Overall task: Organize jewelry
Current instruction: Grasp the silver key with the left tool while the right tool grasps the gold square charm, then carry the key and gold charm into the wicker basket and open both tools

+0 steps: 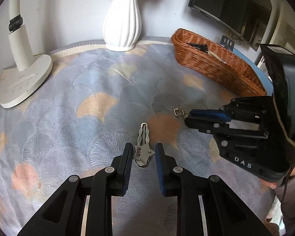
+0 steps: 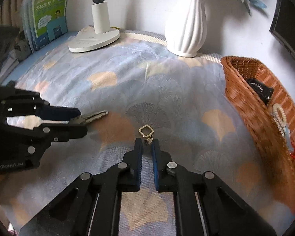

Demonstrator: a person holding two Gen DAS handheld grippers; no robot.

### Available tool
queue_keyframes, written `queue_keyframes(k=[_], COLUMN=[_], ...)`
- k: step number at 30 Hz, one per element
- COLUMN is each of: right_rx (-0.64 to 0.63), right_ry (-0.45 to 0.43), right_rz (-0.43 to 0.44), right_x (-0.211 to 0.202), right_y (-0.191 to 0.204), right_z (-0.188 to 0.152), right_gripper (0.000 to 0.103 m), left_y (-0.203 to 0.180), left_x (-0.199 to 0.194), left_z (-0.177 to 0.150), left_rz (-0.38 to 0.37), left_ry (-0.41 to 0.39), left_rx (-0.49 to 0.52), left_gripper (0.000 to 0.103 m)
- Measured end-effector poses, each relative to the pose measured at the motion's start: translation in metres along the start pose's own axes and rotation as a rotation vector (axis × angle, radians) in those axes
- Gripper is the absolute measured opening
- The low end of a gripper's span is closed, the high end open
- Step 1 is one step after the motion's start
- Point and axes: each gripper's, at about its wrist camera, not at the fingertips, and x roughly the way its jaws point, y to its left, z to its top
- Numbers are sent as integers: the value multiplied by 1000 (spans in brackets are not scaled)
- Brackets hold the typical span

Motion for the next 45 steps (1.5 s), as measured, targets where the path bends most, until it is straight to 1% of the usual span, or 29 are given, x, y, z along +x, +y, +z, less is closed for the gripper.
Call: queue_keyframes(k=[2, 4, 6, 19, 24, 30, 32, 36, 38, 41, 45], right_rx=[12, 56, 51, 14, 32, 24, 24, 46, 61, 116, 167], right_ry=[6, 14, 9, 0, 0, -6, -7, 9, 10, -1, -34], right_rz=[4, 39, 43, -4, 19, 25, 28, 60, 73, 102, 92], right_x=[3, 6, 6, 8, 9, 13, 11, 0, -8, -31, -65], right_y=[-1, -8, -8, -1, -5, -5, -5, -6, -9, -23, -40], right_z=[4, 9, 7, 11, 12, 16, 15, 5, -2, -18, -37], right_gripper=[10, 11, 11, 12, 12, 12, 12, 12, 12, 12, 12], left_y=[-1, -1, 0, -1, -2, -2, -4, -4, -5, -8, -27], left_x=[0, 0, 0, 1, 1, 1, 1, 1, 0, -8, -31], left_z=[0, 0, 0, 0, -1, -1, -1, 0, 0, 2, 9], left_rz=[4, 5, 2, 5, 11, 16, 23, 22, 10, -63, -111], left_ry=[-1, -1, -1, 0, -1, -1, -1, 4, 10, -1, -45], left_rx=[6, 9, 7, 22, 24, 29, 33, 30, 27, 12, 71], left_gripper=[24, 24, 24, 24, 24, 24, 24, 24, 24, 24, 24])
